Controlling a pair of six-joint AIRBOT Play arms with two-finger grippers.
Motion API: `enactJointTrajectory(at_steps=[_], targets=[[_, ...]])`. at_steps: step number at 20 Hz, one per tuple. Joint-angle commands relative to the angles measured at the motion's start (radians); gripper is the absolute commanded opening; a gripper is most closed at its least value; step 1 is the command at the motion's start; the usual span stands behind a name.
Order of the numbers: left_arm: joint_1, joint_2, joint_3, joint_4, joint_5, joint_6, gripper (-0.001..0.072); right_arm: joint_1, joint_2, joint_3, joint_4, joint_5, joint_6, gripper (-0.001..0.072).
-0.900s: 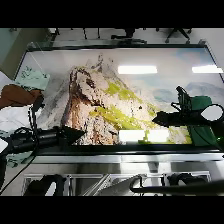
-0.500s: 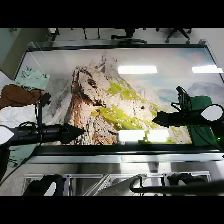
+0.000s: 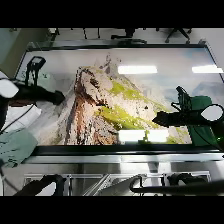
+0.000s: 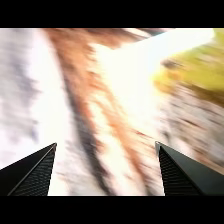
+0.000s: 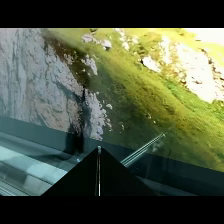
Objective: Fold the shirts.
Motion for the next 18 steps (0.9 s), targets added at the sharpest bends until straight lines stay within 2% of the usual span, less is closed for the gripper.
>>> enactJointTrajectory(at_steps=[1, 4, 7, 11, 15, 17, 18], targets=[[0.048, -0.332, 0.277, 0.297, 0.181, -0.02, 0.0689, 0.001, -0.001, 0.0, 0.0, 0.0, 0.0, 0.002], [0.149, -0.639, 0.554, 0.311, 0.198, -0.038, 0.0689, 0.001, -0.001, 0.0, 0.001, 0.0, 0.0, 0.002], [0.227, -0.827, 0.674, 0.306, 0.267, -0.037, 0.0689, 0.001, -0.002, 0.0, 0.0, 0.0, -0.002, 0.002], [0.266, -0.952, 0.682, 0.307, 0.499, -0.037, 0.0689, 0.001, -0.002, 0.0, 0.003, 0.0, -0.008, 0.002], [0.266, -1.038, 0.682, 0.316, 0.605, 0.026, 0.0688, 0.001, -0.002, 0.0, 0.008, 0.0, -0.008, 0.0021], [0.27, -1.067, 0.682, 0.316, 0.609, 0.044, 0.0685, 0.001, -0.002, 0.0, 0.011, 0.0, -0.007, 0.002], [0.271, -1.079, 0.682, 0.316, 0.598, 0.044, 0.0482, 0.001, -0.002, 0.0, 0.011, 0.0, -0.007, 0.0021]])
